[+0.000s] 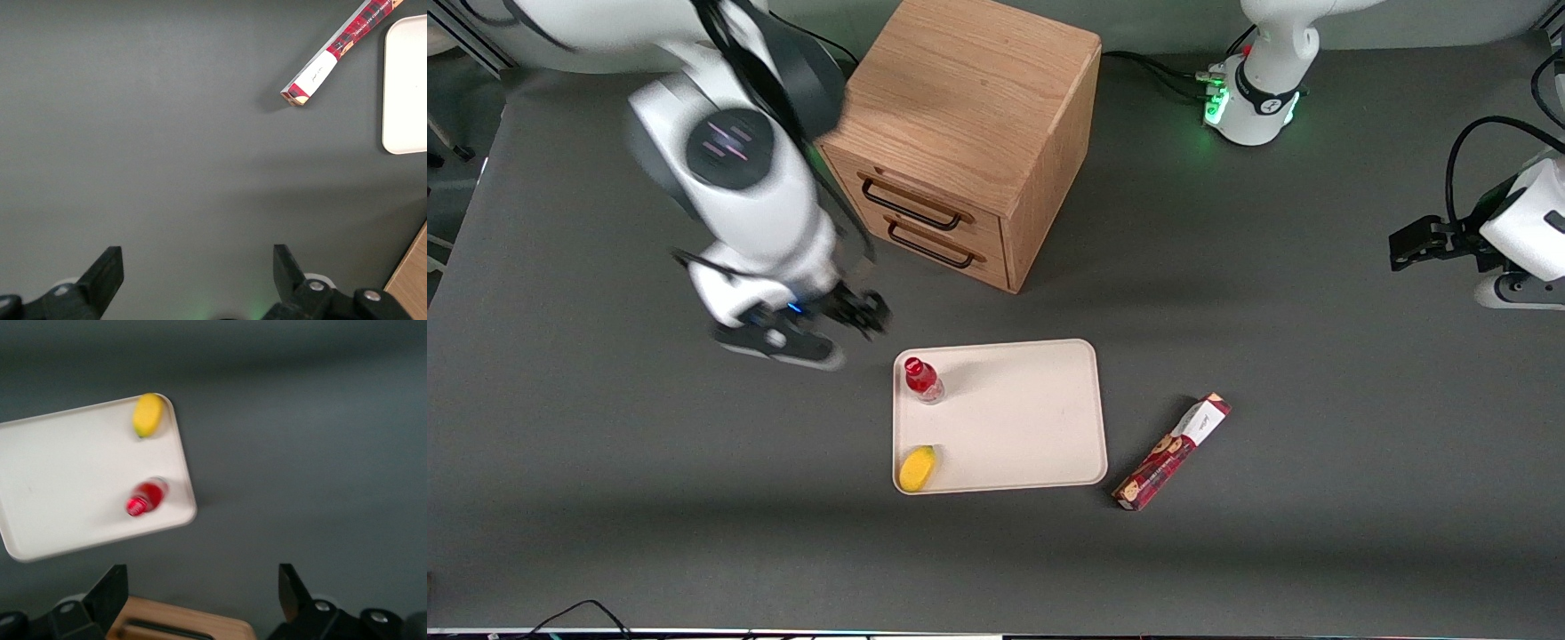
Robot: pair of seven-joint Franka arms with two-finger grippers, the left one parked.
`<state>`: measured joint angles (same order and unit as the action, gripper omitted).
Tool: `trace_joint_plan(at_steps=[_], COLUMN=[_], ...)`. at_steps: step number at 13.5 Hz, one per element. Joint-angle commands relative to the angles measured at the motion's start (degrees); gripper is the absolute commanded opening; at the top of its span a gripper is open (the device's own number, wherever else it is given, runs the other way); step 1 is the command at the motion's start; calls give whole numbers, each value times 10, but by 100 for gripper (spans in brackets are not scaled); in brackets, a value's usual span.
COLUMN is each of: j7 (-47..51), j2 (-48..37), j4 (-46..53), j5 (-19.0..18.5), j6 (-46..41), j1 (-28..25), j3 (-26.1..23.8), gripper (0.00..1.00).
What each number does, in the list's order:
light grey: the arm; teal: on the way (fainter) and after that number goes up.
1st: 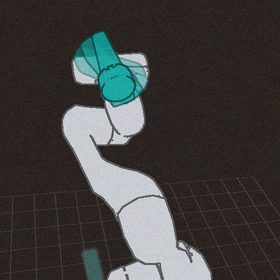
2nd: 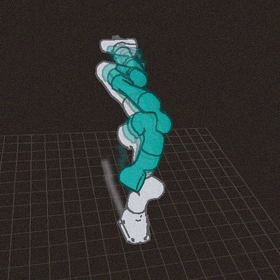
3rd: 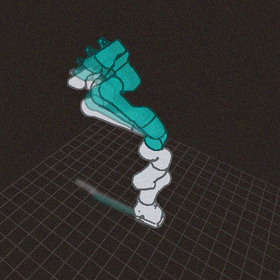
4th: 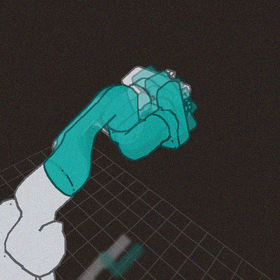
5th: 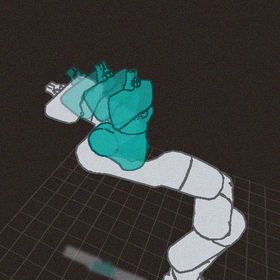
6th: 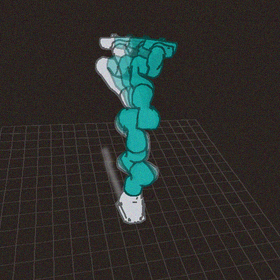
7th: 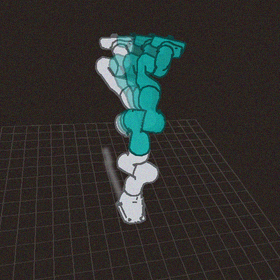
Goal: Place coke bottle on tray
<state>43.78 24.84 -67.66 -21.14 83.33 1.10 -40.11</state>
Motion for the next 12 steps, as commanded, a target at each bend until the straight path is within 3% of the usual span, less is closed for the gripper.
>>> trace_joint_plan(at_steps=[1, 3, 6, 9, 12], j7=[-209, -314, -379, -390, -388], j2=[-143, -228, -328, -387, -362], j4=[-47, -147, -330, -467, -436], j5=[142, 176, 194, 202, 210], j6=[-54, -37, 83, 191, 192], j1=[15, 14, 14, 14, 9], j3=[162, 261, 336, 353, 352], gripper=[100, 100, 100, 100, 100])
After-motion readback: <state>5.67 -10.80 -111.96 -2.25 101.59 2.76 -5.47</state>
